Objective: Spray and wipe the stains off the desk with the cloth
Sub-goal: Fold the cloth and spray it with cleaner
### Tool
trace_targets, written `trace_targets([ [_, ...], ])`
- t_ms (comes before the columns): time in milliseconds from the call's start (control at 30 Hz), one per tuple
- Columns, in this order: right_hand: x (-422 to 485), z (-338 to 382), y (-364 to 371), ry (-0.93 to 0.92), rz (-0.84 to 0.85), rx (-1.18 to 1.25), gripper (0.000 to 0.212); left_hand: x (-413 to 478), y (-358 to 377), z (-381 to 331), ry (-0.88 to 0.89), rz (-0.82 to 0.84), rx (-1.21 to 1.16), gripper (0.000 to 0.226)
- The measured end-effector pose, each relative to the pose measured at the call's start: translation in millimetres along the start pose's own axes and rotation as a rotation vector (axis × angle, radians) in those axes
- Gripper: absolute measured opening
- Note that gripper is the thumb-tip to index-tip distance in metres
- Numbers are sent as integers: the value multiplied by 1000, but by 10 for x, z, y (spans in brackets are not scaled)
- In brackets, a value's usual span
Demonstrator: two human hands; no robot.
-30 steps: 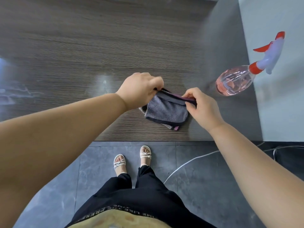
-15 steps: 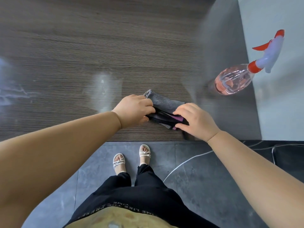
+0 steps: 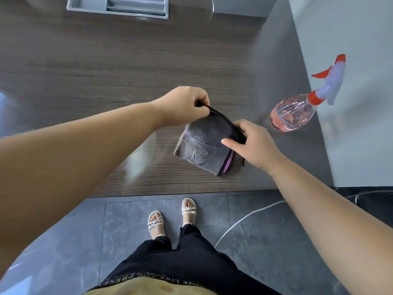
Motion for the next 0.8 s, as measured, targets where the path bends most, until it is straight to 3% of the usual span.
trace_targets([
  [133,131,130,-186,77,88,124,11,43,-187,-59,-43,87,-125,11],
  [233,229,232,-326,102,189,273,20,32,-362,-100,-22,127,-37,11],
  [333,315,403,-412,88,252,112,26,87,-567,-220,47,15,82,14],
  [433,473,599,-710,65,131,87,17,172,-821,-339,119,-256,20,13],
  [567,601,838,-1055,-51,-168,-33,18,218,-998,-456,210,-406,152,33],
  [700,406,792,-792,-211,-218,-162,16,80,-683,-440,350,-306,350,34],
  [800,126,356,-70,-238,-55,-328,16,-186,103,-136,349,-18,369,29],
])
Point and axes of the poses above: each hand's wrist, its own x-axis towards the middle knuckle, its own y-axis out of the palm, z = x × y, the point moved 10 cm from there along x, towards the middle knuckle, and after that the axes turned 15 degrees about y, right-handed, at the moved point
